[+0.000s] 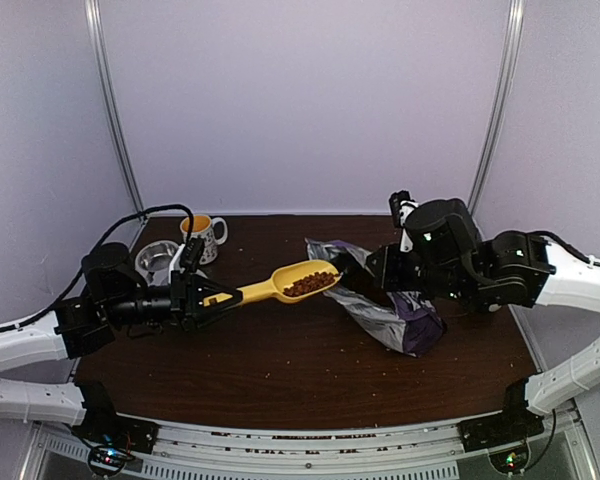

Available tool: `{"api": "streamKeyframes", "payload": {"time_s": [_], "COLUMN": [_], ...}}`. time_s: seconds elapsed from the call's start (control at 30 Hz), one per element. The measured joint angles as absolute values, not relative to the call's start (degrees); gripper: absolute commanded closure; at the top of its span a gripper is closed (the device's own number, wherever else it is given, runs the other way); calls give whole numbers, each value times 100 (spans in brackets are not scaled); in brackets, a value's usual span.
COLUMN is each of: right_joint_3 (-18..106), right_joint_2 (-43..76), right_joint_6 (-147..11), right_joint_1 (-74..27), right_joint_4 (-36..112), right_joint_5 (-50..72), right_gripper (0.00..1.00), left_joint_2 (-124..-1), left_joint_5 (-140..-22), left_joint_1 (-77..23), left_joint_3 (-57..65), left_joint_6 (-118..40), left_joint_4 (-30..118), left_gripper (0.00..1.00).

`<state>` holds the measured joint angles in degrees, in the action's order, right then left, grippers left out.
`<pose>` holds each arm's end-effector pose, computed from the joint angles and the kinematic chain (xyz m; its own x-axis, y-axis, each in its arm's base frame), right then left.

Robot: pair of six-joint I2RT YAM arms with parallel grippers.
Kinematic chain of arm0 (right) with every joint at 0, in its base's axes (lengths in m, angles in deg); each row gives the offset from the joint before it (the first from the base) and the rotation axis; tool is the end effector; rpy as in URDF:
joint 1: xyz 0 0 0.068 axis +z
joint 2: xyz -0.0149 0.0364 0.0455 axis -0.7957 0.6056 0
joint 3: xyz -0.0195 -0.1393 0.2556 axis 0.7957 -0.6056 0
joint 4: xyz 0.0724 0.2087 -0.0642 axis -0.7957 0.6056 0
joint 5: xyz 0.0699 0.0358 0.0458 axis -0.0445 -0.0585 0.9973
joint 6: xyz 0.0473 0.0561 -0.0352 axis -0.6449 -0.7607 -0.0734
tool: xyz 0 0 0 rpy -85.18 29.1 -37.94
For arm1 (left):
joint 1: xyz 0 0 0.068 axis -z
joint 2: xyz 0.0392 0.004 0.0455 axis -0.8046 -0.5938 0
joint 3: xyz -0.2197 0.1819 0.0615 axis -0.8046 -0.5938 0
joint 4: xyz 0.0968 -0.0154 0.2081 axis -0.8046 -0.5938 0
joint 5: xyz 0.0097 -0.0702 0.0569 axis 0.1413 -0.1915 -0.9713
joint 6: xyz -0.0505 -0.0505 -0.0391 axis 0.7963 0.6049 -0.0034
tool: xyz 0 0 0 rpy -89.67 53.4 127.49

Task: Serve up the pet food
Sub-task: Collect the pet food from the pet food bag, then place the pet food in the corner of the board.

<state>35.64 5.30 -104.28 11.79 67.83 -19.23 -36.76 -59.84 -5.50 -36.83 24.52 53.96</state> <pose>0.1324 0.2155 0.3535 -0.6511 0.1078 -0.7513 -0.3477 0.8375 0.4215 0.1008 -0.1639 0.3063 -0.9583 -0.1924 -0.2110 0.1881 0.1307 -0.9734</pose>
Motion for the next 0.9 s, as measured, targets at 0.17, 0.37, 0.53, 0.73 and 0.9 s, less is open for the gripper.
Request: {"api": "streamKeyframes", "payload": {"time_s": [0.17, 0.37, 0.53, 0.73, 0.9], "right_joint_3": [3564, 3564, 3564, 3564, 3564], "right_joint_2": [497, 427, 410, 364, 344], "right_joint_6": [-10408, -10388, -10369, -10360, -10353], "right_joint_1": [1170, 1144, 1135, 1115, 1109], "right_joint_4": [6835, 6896, 6916, 6964, 6982], "right_joint_5": [-1967, -2000, -2004, -2033, -2043], "right_gripper": [100, 100, 100, 100, 100], "left_joint_2": [-3593, -3674, -3737, -3737, -3777], "left_joint_5": [-5761, -5551, -5522, -5496, -5501], "left_joint_1": [-797, -1044, -1079, -1090, -1114], "left_joint_3": [-3677, -3672, -3637, -3528, -3504], "left_joint_6": [2651, 3117, 3338, 3440, 3580], "left_joint_4": [5390, 5991, 6447, 6679, 6852], "left_gripper": [87, 88, 88, 88, 89]}}
